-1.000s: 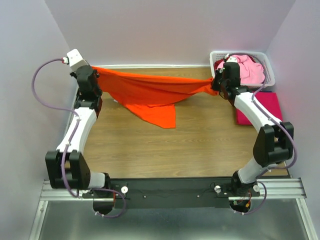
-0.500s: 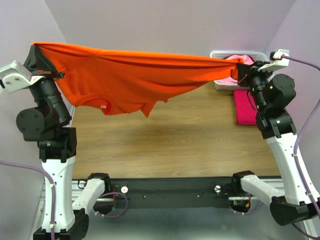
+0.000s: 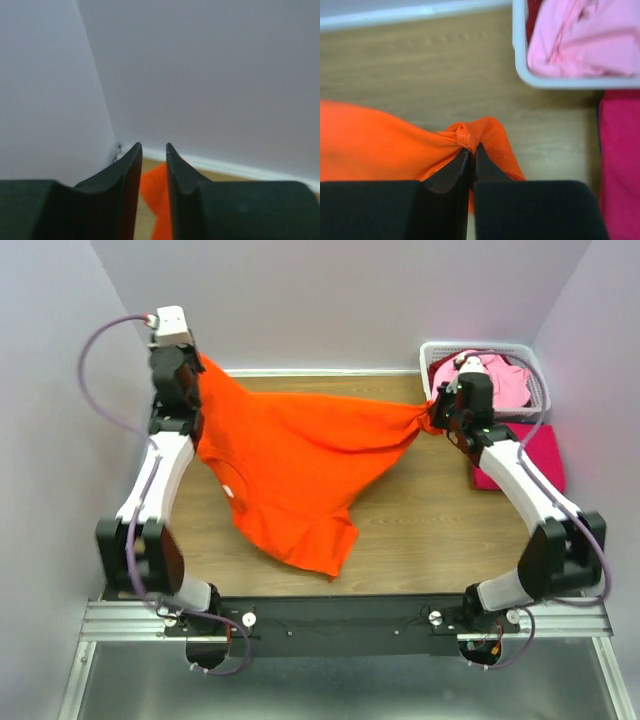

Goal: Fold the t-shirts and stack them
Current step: Flatten the tshirt out

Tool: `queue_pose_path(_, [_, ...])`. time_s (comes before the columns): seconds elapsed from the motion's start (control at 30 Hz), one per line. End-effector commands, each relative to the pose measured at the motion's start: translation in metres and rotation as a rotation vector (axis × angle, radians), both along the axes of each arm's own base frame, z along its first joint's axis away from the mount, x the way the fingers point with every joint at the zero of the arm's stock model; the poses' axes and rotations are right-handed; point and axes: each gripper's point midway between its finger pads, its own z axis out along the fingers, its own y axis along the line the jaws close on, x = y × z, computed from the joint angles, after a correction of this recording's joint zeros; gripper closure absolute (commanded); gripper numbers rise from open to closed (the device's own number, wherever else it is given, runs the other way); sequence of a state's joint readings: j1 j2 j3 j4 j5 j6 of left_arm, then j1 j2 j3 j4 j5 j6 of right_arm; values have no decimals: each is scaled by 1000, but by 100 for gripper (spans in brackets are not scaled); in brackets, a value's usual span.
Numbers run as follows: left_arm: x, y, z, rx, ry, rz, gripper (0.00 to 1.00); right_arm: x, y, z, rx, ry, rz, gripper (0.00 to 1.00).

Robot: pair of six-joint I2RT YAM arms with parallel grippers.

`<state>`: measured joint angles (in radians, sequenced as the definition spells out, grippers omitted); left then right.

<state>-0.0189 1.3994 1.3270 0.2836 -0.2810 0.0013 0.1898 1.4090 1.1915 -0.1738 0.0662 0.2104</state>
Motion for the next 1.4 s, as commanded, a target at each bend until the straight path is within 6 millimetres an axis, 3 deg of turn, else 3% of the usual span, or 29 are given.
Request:
queue_pose_path(0.0, [55, -2, -51, -20, 66, -22, 56, 17, -14, -70, -49, 166, -91, 79])
queue_pose_path(0.03, [79, -2, -88, -25, 139, -19, 49, 26, -12, -87, -49, 205, -99, 73])
queue_pose_path(0.07, [89, -3, -100, -29, 165, -13, 43, 30, -11, -97, -52, 226, -100, 62])
queue_pose_path(0.1, [98, -4, -93, -34, 152, -11, 39, 33, -7, -100, -49, 234, -82, 55])
queue_pose_path(0.13, [110, -10, -104, -53, 176, -14, 33, 36, -3, -104, -38, 246, -61, 43])
queue_pose_path(0.17, [113, -14, -111, -52, 188, -20, 32, 37, -3, -103, -38, 243, -61, 37])
queue_pose_path(0.27, [106, -38, -101, -99, 192, -61, 27, 30, 13, -96, 8, 238, 12, 24])
queue_pose_path(0.37, [81, -65, -100, -137, 223, -79, 27, 15, 35, -96, 39, 251, 91, 24])
queue_pose_path(0.4, [67, -84, -123, -139, 305, -90, 27, 3, 43, -98, 48, 262, 128, 24])
queue_pose_path(0.43, [53, -97, -121, -175, 314, -110, 29, -7, 56, -101, 55, 277, 163, 24])
queue_pose_path(0.5, [29, -122, -150, -195, 418, -159, 31, -28, 71, -101, 70, 294, 223, 25])
queue_pose_path(0.53, [6, -146, -169, -224, 469, -205, 36, -46, 82, -112, 70, 338, 257, 26])
queue_pose_path(0.6, [-33, -172, -211, -222, 603, -268, 42, -80, 103, -121, 67, 387, 335, 32])
queue_pose_path(0.7, [-80, -199, -257, -271, 747, -362, 48, -120, 120, -134, 71, 456, 414, 40])
queue_pose_path(0.77, [-99, -215, -275, -287, 804, -420, 57, -143, 134, -142, 85, 504, 468, 46])
queue_pose_path(0.83, [-122, -233, -296, -301, 877, -478, 59, -168, 146, -153, 96, 565, 528, 50])
queue_pose_path(1.0, [-145, -258, -337, -322, 1025, -548, 59, -208, 168, -172, 103, 667, 620, 55])
queue_pose_path(1.03, [-147, -260, -351, -323, 1063, -542, 59, -217, 173, -175, 98, 688, 636, 55])
queue_pose_path(1.1, [-143, -259, -359, -313, 1090, -518, 60, -223, 176, -182, 88, 712, 645, 55])
queue_pose_path(1.37, [-134, -225, -412, -165, 1236, -352, 62, -233, 183, -193, 25, 733, 648, 55])
